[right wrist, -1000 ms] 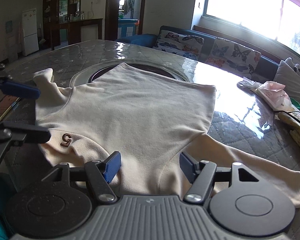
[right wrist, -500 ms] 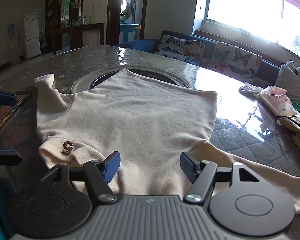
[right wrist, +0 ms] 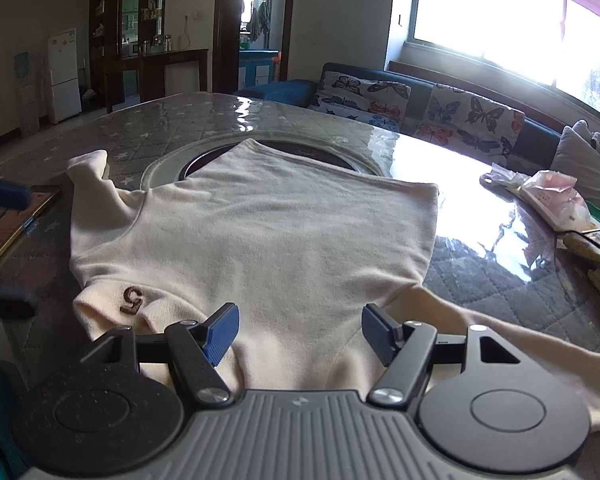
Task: Fold clothes
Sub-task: 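Move the open right gripper to the sleeve beside the folded side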
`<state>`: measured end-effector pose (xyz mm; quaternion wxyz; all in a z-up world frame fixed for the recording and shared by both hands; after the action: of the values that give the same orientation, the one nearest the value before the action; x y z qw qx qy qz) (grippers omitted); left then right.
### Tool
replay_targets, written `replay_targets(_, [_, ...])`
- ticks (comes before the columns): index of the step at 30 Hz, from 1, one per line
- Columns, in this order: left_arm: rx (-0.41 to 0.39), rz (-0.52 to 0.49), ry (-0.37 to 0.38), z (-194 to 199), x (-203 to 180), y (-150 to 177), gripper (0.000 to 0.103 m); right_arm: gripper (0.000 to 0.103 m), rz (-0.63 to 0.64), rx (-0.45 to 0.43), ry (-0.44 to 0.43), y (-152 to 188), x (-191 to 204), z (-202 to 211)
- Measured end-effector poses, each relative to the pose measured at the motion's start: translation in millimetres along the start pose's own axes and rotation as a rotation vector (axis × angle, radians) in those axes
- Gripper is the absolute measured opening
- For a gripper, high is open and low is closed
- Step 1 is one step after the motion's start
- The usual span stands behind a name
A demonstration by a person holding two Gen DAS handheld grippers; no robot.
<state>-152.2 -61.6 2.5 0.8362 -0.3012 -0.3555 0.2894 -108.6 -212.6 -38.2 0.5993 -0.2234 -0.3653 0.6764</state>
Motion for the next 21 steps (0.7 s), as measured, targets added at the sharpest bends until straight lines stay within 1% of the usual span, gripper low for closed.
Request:
replay_targets(1, [-0.011,0.010,0.007,-4,2,-3,0.066,0.070,0.001,0.007,0.001,2,0,0])
replay_targets(3, [-0.021,0.022,0.037,-15,3,-5,0.048,0.070,0.011,0.026,0.007,10,-1,1])
replay_targets(4, [-0.025,0.029,0.052,-20,3,-6,0.044,0.070,0.016,0.032,0.008,13,-2,2])
replay_targets(5, [-0.030,0.035,0.067,-26,4,-7,0.037,0.070,0.021,0.037,0.005,14,-2,3])
replay_targets(6, [-0.035,0.041,0.083,-31,4,-9,0.032,0.070,0.025,0.042,0.003,16,-2,4])
replay_targets(7, [-0.040,0.048,0.098,-36,5,-10,0.031,0.070,0.036,0.044,0.006,16,-2,6])
replay_targets(8, [-0.037,0.052,0.110,-42,5,-10,0.027,0.070,0.046,0.046,0.009,16,-2,9])
replay_targets(11, [0.015,0.040,0.145,-59,-3,-4,0.026,0.070,0.055,0.032,0.009,11,-1,14])
replay_targets(14, [0.061,0.030,0.156,-68,-9,5,0.026,0.070,0.045,0.014,-0.004,3,0,15])
replay_targets(16, [0.085,0.025,0.163,-72,-11,9,0.026,0.070,0.046,0.024,-0.008,3,1,11])
replay_targets(19, [0.090,0.042,0.171,-71,-6,9,0.029,0.070,0.053,0.055,-0.012,9,3,3])
replay_targets(21, [0.083,0.057,0.172,-67,-1,8,0.029,0.069,0.040,0.044,-0.014,7,0,7])
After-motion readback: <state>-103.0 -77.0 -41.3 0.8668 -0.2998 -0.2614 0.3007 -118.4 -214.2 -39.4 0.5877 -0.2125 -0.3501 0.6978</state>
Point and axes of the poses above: each gripper's, at about its wrist camera, not at the fingertips, and z roughly against the way its jaws point, x to its left, y to its underside, the point moved 6 cm from there along -z, roughly the way its jaws point, and after that the axes turned 15 degrees about -z, right-handed, at the moved point
